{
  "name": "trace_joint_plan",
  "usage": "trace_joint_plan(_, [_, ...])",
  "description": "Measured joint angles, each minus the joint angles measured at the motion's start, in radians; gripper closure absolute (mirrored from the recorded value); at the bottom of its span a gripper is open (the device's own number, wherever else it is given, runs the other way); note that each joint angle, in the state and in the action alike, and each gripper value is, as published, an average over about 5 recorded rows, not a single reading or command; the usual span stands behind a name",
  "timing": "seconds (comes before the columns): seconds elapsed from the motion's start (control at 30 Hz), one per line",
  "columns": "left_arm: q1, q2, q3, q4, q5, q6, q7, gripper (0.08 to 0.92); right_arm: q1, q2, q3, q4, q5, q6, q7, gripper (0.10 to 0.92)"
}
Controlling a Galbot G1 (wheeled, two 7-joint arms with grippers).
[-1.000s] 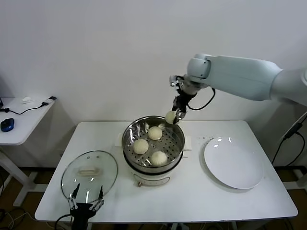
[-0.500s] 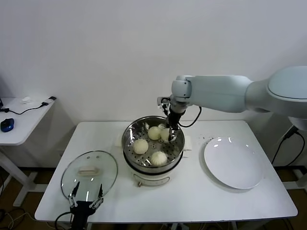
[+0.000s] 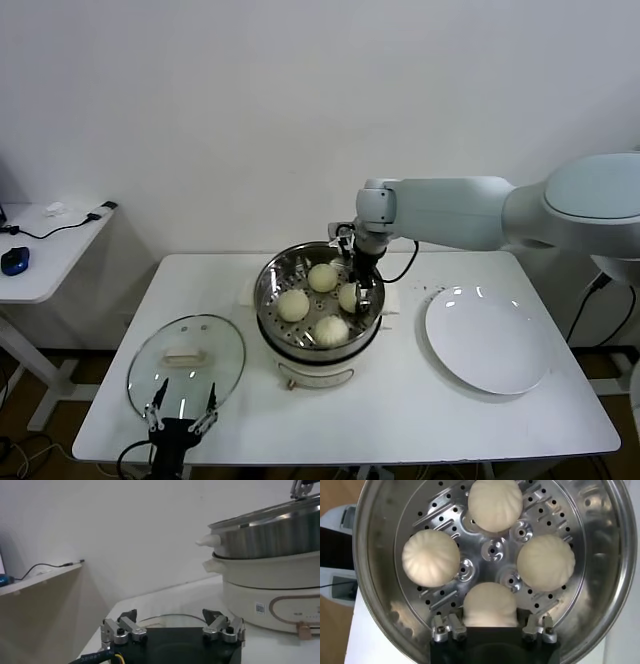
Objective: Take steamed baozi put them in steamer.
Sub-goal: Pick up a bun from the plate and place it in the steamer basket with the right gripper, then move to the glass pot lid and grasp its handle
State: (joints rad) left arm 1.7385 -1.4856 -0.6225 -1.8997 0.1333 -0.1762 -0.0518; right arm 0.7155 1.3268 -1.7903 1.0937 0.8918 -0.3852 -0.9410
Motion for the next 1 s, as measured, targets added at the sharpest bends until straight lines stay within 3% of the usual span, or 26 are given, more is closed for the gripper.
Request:
trace_joint_plan(0.57, [-0.009, 0.005, -0.003, -0.001, 0.004, 0.006, 0.001, 0.177, 0.06, -0.084, 0.042, 0.057, -0.009, 0.043, 0.024, 0.203])
trace_joint_plan(1.0, [-0.026, -0.006, -0.014, -0.016, 0.016, 0.02, 0.002, 0.177, 0.079, -0.393, 0.159, 0.228, 0.04, 0.25, 0.227, 0.203])
